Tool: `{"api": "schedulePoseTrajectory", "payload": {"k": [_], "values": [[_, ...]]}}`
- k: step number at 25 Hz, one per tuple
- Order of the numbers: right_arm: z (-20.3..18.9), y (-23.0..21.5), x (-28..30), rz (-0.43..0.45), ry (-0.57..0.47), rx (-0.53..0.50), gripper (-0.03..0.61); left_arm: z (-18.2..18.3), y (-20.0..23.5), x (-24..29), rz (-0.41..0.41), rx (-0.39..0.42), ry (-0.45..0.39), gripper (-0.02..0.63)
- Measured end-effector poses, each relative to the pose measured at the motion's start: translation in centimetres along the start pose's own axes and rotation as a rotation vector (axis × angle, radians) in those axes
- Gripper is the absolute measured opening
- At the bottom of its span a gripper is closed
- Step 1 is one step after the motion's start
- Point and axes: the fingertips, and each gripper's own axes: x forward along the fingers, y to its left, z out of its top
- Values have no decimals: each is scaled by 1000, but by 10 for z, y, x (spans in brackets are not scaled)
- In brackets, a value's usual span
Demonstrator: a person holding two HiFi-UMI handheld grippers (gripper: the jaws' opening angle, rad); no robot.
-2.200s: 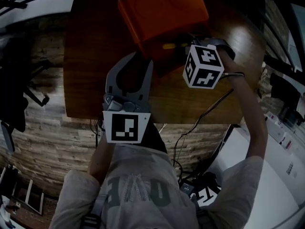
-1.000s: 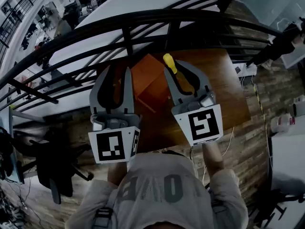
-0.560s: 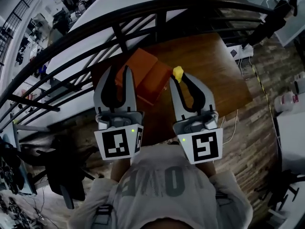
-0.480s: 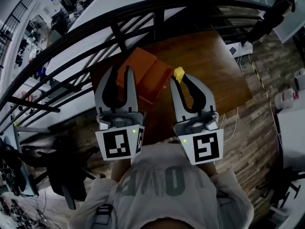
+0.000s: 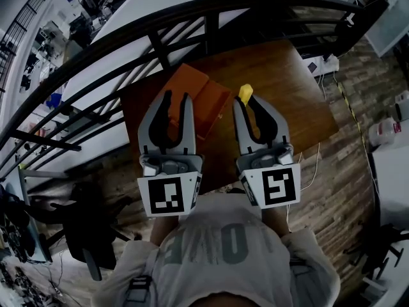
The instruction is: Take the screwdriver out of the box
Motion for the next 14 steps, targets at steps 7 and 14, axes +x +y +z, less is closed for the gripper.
{"api": "schedulePoseTrajectory", "payload": {"k": [7, 14], "values": [[-5, -3, 2, 8, 11, 22, 78, -3, 3, 1, 14, 11, 7, 101], [-11, -11, 1, -3, 21, 30, 78, -8, -5, 6, 9, 13, 23, 101]]}}
